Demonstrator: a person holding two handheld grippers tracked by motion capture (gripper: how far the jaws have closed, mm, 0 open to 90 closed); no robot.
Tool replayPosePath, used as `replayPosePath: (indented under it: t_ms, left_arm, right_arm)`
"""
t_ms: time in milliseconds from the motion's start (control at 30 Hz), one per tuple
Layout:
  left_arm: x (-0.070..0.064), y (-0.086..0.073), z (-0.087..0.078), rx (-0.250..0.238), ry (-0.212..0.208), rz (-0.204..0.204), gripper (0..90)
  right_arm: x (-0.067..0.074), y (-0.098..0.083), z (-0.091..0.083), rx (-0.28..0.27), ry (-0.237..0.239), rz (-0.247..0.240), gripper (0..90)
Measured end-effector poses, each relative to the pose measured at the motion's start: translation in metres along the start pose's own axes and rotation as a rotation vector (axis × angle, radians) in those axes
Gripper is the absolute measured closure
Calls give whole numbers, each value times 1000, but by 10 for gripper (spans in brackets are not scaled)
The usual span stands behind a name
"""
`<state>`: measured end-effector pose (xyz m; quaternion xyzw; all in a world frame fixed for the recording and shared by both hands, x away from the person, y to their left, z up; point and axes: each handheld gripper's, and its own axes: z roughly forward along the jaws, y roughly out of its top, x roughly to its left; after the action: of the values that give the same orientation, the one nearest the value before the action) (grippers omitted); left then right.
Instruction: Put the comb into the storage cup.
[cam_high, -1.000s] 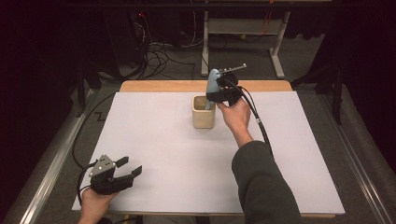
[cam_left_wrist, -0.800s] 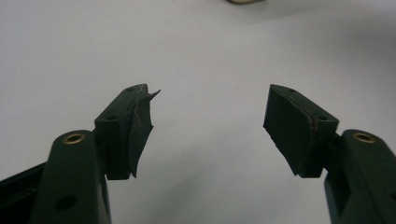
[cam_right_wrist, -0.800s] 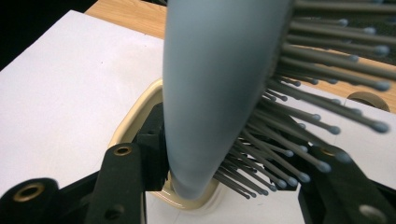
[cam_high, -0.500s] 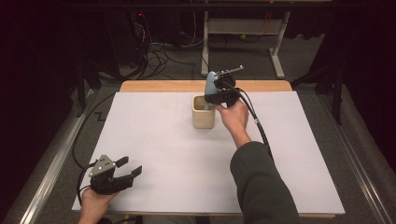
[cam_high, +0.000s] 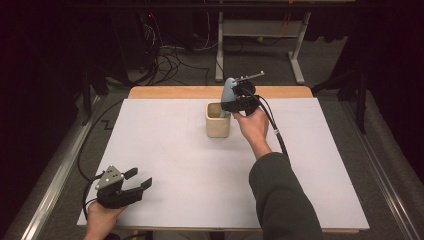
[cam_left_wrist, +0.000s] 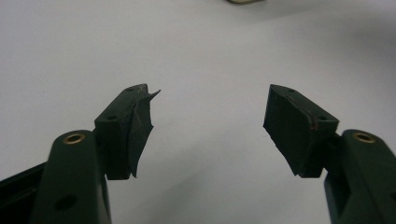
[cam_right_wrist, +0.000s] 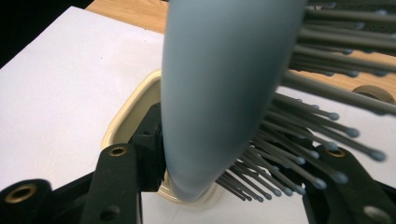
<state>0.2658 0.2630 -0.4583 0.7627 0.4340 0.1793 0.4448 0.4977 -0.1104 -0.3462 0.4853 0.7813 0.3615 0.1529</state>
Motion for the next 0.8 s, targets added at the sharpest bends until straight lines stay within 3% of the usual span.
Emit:
replayPosePath:
  t_ms: [300,800]
  left_arm:
    - [0,0,0,-1,0,-1,326]
    - [0,0,0,3,0,-2,326]
  right_arm:
    - [-2,-1,-1,-4,-6,7,464]
    - [0,-5,-1,1,-45,-41,388]
